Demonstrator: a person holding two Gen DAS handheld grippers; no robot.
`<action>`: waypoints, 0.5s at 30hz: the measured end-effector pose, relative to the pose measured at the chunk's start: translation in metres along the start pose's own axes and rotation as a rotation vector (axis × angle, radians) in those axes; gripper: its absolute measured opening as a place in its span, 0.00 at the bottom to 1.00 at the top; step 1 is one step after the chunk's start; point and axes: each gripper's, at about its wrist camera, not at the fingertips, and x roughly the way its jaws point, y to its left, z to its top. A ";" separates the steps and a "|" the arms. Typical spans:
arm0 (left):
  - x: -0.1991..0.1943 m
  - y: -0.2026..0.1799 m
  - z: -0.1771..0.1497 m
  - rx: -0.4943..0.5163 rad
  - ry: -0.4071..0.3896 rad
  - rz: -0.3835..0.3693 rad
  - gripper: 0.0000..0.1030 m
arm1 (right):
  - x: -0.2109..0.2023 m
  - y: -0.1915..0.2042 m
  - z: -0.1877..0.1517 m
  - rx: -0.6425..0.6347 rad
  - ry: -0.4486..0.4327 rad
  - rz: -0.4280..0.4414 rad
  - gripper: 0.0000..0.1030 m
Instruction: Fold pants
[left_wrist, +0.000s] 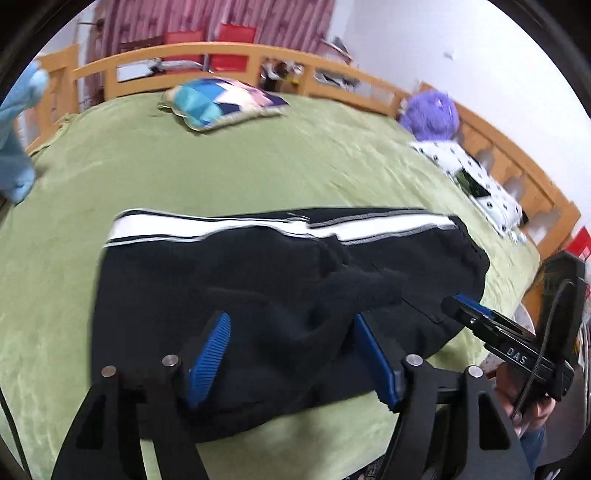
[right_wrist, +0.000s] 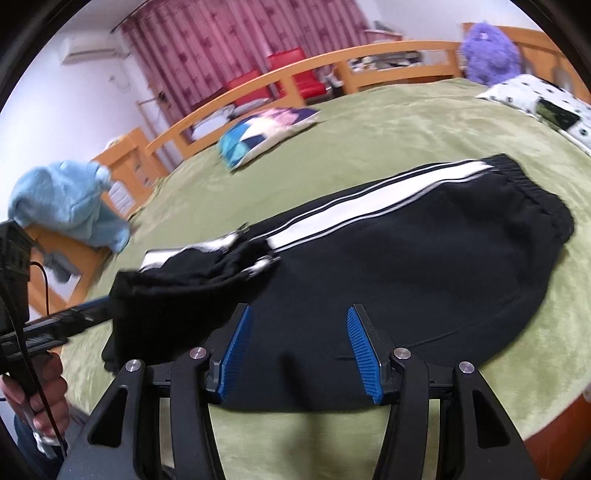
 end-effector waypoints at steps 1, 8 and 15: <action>-0.006 0.009 -0.004 -0.010 -0.025 0.039 0.66 | 0.005 0.008 0.000 -0.013 0.011 0.018 0.52; -0.028 0.071 -0.019 -0.096 -0.064 0.103 0.67 | 0.033 0.054 0.001 -0.062 0.071 0.110 0.58; -0.038 0.122 -0.035 -0.169 -0.101 0.192 0.67 | 0.098 0.079 -0.017 -0.075 0.240 -0.008 0.65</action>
